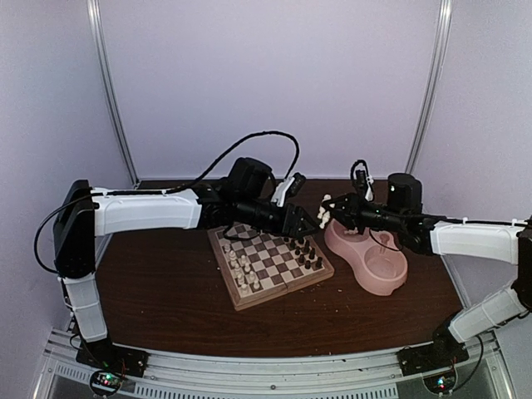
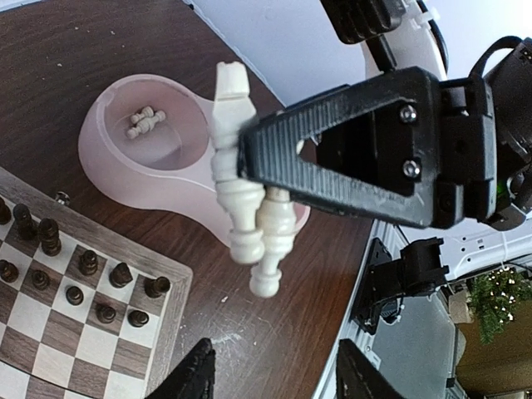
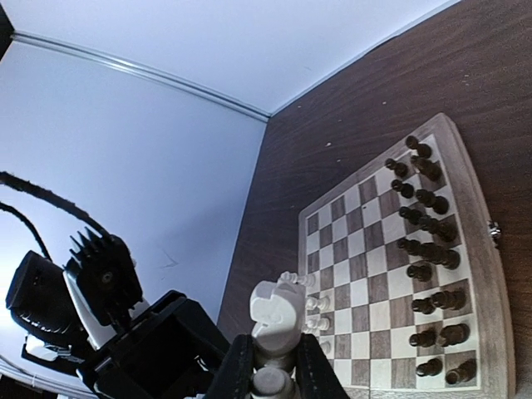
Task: Set up the chess pieces on the board
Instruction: Pick up the pawn from the chess pile.
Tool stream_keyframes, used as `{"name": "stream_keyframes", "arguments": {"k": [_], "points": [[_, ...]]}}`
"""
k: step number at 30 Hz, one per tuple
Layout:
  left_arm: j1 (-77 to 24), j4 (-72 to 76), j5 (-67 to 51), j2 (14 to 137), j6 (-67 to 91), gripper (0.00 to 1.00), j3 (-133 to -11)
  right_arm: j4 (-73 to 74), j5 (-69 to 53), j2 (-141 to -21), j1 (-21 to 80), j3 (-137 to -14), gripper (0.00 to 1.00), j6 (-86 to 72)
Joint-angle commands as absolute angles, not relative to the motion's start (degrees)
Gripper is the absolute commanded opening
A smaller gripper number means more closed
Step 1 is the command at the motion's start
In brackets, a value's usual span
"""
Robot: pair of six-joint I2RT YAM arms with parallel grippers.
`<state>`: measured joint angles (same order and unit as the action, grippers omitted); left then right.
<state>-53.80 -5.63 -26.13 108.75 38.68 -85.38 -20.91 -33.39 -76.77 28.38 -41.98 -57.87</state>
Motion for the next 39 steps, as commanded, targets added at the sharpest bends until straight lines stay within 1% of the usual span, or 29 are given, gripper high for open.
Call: {"name": "stream_keyframes", "arguments": {"k": [1, 7, 14, 16, 20, 22, 24, 27, 30, 34, 35, 39], "points": [[-54.1, -2.5, -27.8, 109.1, 39.7, 0.49, -87.5, -29.1, -35.9, -77.4, 30.9, -41.7, 0.11, -59.1], [-54.1, -1.6, -28.5, 109.0, 40.4, 0.45, -87.1, -30.4, -36.8, -78.2, 32.5, -41.7, 0.10, -58.9], [-54.1, -0.8, -28.5, 108.7, 40.7, 0.29, -86.4, -31.4, -36.7, -77.6, 33.0, -40.7, 0.09, -59.2], [-54.1, -0.8, -28.7, 108.6, 40.7, 0.26, -86.2, -31.4, -36.6, -77.3, 33.0, -40.6, 0.09, -59.3], [-54.1, -0.6, -29.0, 108.5, 40.8, 0.27, -85.6, -31.0, -36.1, -76.7, 33.1, -40.6, 0.09, -59.1], [-54.1, -0.5, -29.1, 108.4, 41.0, 0.34, -85.1, -30.9, -35.6, -76.4, 33.0, -40.6, 0.08, -58.8], [-54.1, -0.4, -29.2, 108.2, 41.1, 0.38, -84.2, -30.8, -35.2, -76.2, 33.0, -40.8, 0.08, -58.8], [-54.1, 2.5, -29.1, 107.4, 41.6, 0.38, -82.2, -31.1, -34.4, -75.7, 33.0, -40.8, 0.08, -58.9], [-54.1, 4.6, -28.7, 106.5, 41.8, 0.34, -80.5, -31.7, -34.0, -75.4, 33.0, -40.7, 0.07, -59.3], [-54.1, 8.8, -27.6, 105.2, 43.0, 0.31, -77.8, -34.4, -33.7, -75.1, 33.0, -40.0, 0.07, -61.1], [-54.1, 11.1, -27.5, 104.8, 43.8, 0.31, -76.7, -35.2, -33.7, -75.0, 33.0, -39.7, 0.07, -61.8], [-54.7, 20.9, -25.9, 102.5, 45.7, 0.39, -71.7, -39.0, -32.4, -74.1, 33.0, -38.2, 0.07, -64.5]]}}
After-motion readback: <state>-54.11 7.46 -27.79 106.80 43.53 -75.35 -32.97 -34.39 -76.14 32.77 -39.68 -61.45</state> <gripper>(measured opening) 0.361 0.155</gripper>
